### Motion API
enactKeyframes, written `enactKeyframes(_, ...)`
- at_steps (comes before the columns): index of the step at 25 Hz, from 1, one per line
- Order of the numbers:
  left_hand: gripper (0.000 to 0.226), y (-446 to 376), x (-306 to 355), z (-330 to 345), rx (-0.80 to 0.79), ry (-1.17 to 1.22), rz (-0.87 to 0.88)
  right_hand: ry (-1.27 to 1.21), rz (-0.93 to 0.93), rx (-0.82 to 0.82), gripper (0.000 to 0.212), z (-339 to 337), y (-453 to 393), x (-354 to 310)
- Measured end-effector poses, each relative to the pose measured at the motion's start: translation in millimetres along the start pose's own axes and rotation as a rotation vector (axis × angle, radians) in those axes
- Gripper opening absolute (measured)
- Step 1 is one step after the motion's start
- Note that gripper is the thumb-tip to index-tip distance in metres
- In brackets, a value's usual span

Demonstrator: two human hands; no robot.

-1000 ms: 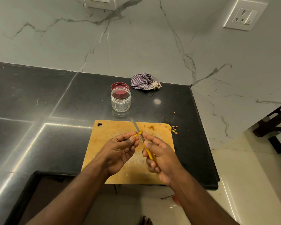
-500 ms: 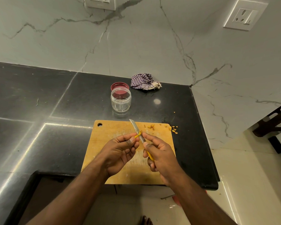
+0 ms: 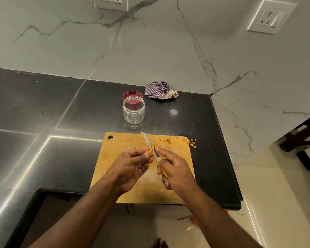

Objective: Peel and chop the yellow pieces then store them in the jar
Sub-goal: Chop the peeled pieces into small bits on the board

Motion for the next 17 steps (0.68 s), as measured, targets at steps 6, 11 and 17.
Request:
enactKeyframes(6,0.023,-3,-3,-3,0.002,-0.021,0.008,-0.004,0.039,-0.028,0.032,7,1,6)
enactKeyframes(11,0.031,-7,-11,-7,0.03,-0.01,-0.019,-0.137,0.161,-0.105,0.029,7,1,15)
enactKeyframes(17,0.022,-15,-2,-7,0.034,-0.083,0.004,-0.228,0.244,-0.054,0.03,-15,-7,27)
Point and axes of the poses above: each hand's wrist, its own y-axis away from the middle knuckle, its own z-axis out of the palm, x = y × z, the point moved 8 cm from there along -y, towards the middle knuckle, and after that the axes turned 2 degrees about -z, right-handed, at the moved point
